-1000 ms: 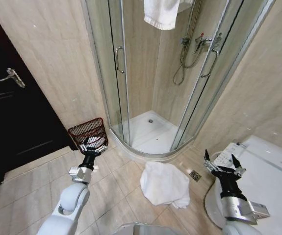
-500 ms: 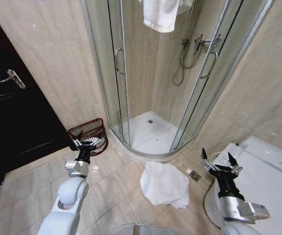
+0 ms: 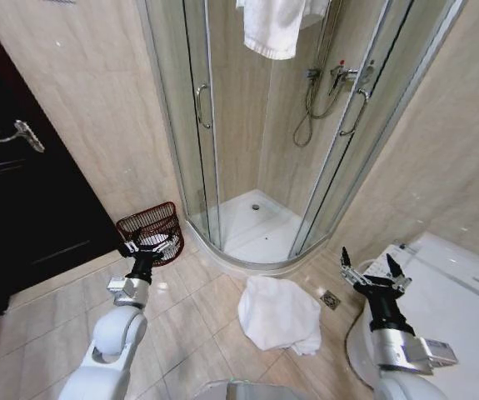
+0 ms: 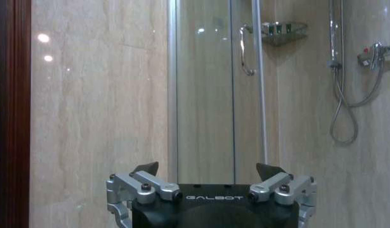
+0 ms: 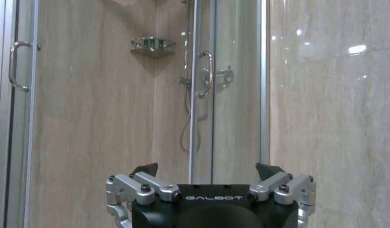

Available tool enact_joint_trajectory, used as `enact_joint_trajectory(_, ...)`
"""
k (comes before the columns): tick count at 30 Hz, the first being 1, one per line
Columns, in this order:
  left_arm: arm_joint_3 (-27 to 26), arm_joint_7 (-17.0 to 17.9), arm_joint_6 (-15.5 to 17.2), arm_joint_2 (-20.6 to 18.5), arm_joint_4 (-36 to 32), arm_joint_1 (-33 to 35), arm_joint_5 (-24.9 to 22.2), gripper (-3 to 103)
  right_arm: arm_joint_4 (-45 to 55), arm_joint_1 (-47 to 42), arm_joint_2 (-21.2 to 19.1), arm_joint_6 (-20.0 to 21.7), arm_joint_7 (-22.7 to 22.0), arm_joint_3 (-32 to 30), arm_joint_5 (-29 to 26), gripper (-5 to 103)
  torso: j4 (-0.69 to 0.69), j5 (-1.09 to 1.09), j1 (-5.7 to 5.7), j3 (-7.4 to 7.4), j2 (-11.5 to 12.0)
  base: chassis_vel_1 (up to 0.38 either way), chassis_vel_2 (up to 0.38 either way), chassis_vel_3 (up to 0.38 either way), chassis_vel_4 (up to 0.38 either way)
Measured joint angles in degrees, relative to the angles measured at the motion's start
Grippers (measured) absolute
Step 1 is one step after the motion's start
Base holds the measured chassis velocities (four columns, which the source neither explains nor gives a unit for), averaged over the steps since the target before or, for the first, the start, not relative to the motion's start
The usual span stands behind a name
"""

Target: Discard the used towel into the hamper.

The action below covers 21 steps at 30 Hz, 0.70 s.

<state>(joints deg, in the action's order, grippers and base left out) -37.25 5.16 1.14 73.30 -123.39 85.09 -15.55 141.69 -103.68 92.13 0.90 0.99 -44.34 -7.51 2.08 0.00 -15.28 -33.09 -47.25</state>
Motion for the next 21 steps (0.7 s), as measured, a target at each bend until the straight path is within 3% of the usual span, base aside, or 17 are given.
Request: enact_joint_trajectory(21,-0.6,-0.1,-0.2,0.3,-1.9,1.5,0.4,100,0.0,0.0,0.0,-0.4,0.0,-0.3,-0.4,100,0.00,0.00,-0.96,-1.26,-2.2,0.000,0.000,0.000,0.000)
